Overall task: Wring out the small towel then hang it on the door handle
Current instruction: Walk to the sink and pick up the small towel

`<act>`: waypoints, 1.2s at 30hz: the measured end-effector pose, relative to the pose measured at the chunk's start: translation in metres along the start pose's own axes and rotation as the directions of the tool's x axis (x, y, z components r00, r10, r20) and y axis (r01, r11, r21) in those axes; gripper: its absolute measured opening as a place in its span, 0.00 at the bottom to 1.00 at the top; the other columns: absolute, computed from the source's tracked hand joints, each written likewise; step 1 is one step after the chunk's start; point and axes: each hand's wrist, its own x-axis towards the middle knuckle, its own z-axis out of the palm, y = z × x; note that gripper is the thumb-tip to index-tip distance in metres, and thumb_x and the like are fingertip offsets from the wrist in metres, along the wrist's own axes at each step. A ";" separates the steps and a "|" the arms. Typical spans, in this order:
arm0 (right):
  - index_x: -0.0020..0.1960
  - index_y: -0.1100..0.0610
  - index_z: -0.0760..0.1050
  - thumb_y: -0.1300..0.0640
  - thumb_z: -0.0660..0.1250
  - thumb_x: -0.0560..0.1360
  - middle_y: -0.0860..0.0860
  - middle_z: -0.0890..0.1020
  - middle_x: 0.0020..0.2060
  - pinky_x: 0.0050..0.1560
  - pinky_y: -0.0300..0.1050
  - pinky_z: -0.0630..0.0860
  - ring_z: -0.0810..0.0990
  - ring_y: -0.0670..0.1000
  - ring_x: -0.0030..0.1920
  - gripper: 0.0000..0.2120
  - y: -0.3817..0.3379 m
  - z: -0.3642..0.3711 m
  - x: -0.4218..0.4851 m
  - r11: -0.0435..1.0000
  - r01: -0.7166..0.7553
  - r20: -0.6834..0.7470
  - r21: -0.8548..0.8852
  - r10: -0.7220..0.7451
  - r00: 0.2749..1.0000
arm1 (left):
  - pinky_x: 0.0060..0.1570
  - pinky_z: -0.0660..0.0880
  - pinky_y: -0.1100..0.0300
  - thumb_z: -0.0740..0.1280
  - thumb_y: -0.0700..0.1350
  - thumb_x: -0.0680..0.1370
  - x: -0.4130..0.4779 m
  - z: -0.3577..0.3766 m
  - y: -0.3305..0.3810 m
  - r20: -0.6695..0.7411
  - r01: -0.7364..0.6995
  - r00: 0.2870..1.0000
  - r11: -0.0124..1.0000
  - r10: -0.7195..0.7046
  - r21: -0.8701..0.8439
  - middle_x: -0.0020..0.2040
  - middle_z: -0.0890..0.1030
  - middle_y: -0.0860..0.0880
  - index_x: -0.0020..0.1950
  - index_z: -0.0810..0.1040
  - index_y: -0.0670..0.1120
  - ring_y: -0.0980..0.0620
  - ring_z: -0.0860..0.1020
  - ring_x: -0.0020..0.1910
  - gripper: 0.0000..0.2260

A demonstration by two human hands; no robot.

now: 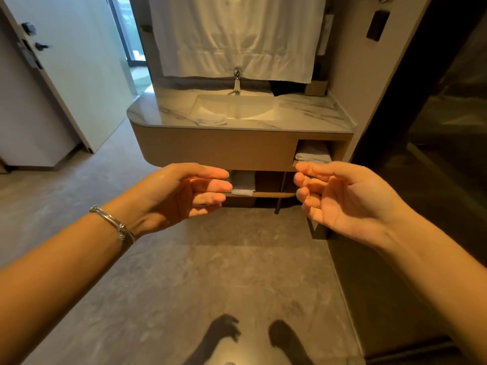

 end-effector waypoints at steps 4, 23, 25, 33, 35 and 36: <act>0.44 0.57 0.80 0.60 0.65 0.68 0.50 0.81 0.32 0.28 0.37 0.76 0.78 0.46 0.30 0.07 0.002 0.008 0.038 0.999 -0.047 -0.008 -0.009 0.047 0.999 | 0.37 0.82 0.59 0.63 0.43 0.74 0.030 -0.030 0.004 -0.063 0.046 0.997 0.999 -0.046 -0.008 0.35 0.86 0.48 0.41 0.85 0.44 0.55 0.83 0.31 0.11; 0.41 0.57 0.80 0.60 0.66 0.66 0.51 0.79 0.32 0.25 0.37 0.75 0.76 0.45 0.28 0.06 -0.027 -0.029 0.170 0.968 -0.249 0.029 0.025 0.248 0.968 | 0.36 0.80 0.62 0.60 0.42 0.76 0.158 -0.049 0.031 -0.036 0.162 0.986 0.983 -0.165 -0.083 0.30 0.83 0.50 0.45 0.81 0.43 0.57 0.78 0.25 0.10; 0.40 0.56 0.80 0.60 0.66 0.66 0.51 0.79 0.31 0.25 0.37 0.75 0.75 0.45 0.28 0.05 -0.030 -0.026 0.193 0.961 -0.275 0.050 0.024 0.274 0.961 | 0.36 0.80 0.62 0.59 0.41 0.76 0.169 -0.060 0.035 -0.051 0.160 0.985 0.982 -0.166 -0.104 0.29 0.82 0.50 0.45 0.81 0.43 0.57 0.77 0.24 0.10; 0.38 0.56 0.80 0.60 0.66 0.63 0.50 0.79 0.31 0.27 0.36 0.76 0.76 0.45 0.28 0.05 -0.046 0.002 0.286 0.966 -0.254 0.101 0.045 0.248 0.963 | 0.46 0.79 0.60 0.58 0.40 0.77 0.220 -0.118 0.071 -0.150 0.028 0.988 0.999 -0.024 0.028 0.23 0.75 0.53 0.47 0.79 0.44 0.58 0.71 0.22 0.10; 0.38 0.56 0.80 0.60 0.65 0.64 0.50 0.79 0.31 0.28 0.36 0.76 0.76 0.45 0.28 0.05 -0.051 0.010 0.306 0.965 -0.256 0.108 0.056 0.249 0.962 | 0.43 0.80 0.61 0.57 0.39 0.77 0.235 -0.129 0.080 -0.143 0.020 0.990 1.000 -0.020 0.000 0.22 0.73 0.53 0.46 0.79 0.43 0.58 0.70 0.22 0.10; 0.39 0.56 0.79 0.60 0.65 0.64 0.50 0.79 0.31 0.28 0.36 0.75 0.76 0.45 0.28 0.05 -0.054 0.013 0.316 0.965 -0.259 0.112 0.054 0.252 0.961 | 0.42 0.80 0.61 0.57 0.39 0.77 0.244 -0.134 0.084 -0.142 0.028 0.989 0.999 -0.031 -0.023 0.22 0.73 0.53 0.46 0.79 0.43 0.58 0.69 0.22 0.10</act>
